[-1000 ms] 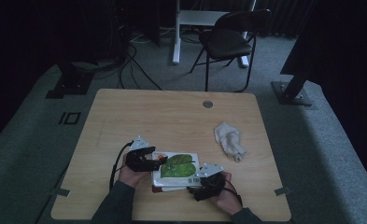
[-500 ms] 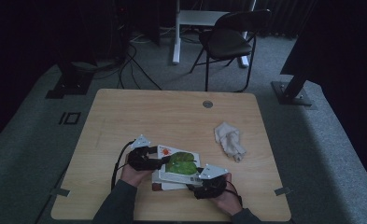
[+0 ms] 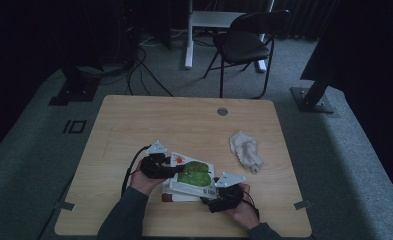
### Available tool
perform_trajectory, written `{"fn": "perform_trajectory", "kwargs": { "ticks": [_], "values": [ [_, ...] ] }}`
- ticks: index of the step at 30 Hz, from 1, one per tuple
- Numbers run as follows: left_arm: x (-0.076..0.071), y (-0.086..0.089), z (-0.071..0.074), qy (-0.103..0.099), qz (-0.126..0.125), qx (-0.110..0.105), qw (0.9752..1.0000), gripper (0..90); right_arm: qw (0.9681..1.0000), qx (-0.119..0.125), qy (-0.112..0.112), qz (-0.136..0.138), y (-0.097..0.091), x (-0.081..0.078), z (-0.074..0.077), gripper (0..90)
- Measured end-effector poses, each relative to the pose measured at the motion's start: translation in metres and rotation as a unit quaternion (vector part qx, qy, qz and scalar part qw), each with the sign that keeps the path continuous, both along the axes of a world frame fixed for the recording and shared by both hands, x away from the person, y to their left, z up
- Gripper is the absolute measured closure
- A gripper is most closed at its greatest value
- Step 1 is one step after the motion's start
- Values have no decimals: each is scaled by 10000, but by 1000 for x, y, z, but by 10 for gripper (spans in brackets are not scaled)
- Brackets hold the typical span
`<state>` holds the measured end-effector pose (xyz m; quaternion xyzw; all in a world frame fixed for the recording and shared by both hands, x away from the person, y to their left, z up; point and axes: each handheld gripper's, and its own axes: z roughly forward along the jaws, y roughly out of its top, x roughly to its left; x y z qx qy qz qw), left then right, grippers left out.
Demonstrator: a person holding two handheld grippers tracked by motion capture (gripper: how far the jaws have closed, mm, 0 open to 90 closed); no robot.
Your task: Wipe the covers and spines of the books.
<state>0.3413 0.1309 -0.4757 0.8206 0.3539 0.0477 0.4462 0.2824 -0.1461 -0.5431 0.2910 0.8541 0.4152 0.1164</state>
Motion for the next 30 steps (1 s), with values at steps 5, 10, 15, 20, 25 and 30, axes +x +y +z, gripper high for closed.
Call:
{"fn": "perform_trajectory", "kwargs": {
  "ticks": [5,10,15,20,25,30],
  "values": [
    [1,-1,2,-7,-76,36,10000,530,9999,38,95,112,-3,1,2,115],
    [-3,2,12,-153,-271,58,9995,588,9989,354,79,302,-9,-1,10,113],
    [-6,7,20,-304,-315,18,9990,643,9970,746,136,126,-22,5,16,114],
    [-6,10,22,-363,-356,-32,9987,665,9942,1049,223,9,-31,19,20,114],
    [-8,5,28,-526,-457,70,9975,669,9943,989,407,37,-24,39,17,113],
    [-13,3,32,-667,-498,142,9964,677,9914,1132,643,94,-22,51,9,112]
  ]
}}
